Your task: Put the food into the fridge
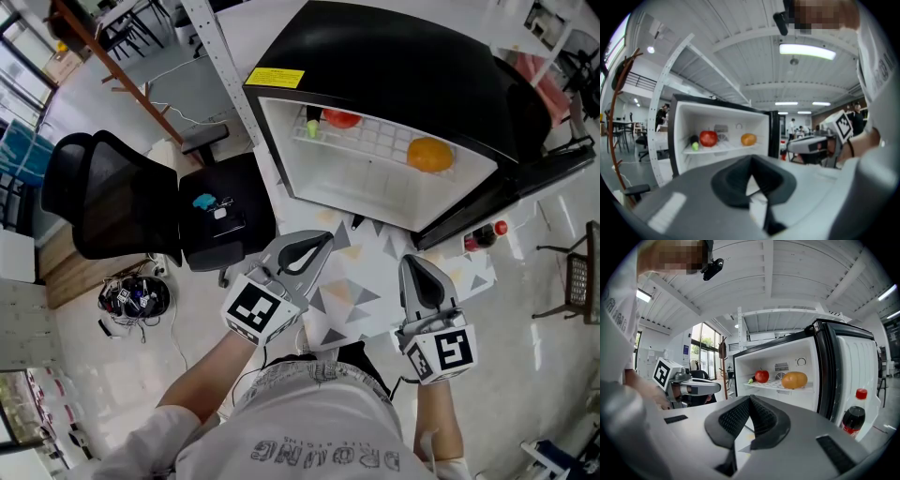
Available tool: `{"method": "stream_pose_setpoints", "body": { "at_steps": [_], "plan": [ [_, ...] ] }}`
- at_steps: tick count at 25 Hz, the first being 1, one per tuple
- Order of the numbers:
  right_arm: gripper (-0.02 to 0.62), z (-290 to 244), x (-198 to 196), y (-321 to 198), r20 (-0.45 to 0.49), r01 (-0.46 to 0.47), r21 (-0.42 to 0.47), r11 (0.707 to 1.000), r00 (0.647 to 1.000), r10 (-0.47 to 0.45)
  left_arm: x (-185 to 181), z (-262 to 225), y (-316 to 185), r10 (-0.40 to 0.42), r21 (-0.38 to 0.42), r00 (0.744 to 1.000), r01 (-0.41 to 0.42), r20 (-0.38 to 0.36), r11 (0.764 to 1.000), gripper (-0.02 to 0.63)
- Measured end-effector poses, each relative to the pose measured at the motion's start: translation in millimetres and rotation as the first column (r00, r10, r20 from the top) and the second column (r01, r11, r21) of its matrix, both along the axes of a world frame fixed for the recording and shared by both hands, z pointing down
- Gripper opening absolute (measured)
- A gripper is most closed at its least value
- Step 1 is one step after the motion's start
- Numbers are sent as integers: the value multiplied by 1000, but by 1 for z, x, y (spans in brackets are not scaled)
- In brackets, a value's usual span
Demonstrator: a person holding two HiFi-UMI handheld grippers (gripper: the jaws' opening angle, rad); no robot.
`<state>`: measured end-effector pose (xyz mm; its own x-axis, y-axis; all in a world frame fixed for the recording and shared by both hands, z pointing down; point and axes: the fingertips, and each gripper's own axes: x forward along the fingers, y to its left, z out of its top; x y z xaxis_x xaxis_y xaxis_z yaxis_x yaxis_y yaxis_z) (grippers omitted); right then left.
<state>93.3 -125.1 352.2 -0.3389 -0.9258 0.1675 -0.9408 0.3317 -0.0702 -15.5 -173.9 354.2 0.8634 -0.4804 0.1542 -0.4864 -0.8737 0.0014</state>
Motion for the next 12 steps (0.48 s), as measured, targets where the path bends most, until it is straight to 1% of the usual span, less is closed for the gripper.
{"method": "stream_pose_setpoints", "body": {
  "at_steps": [12],
  "plan": [
    [2, -1, 2, -1, -4, 16, -2, 1000, 1000, -16, 3, -1, -3, -4, 3, 1000, 4, 0, 1000, 6]
  ]
}}
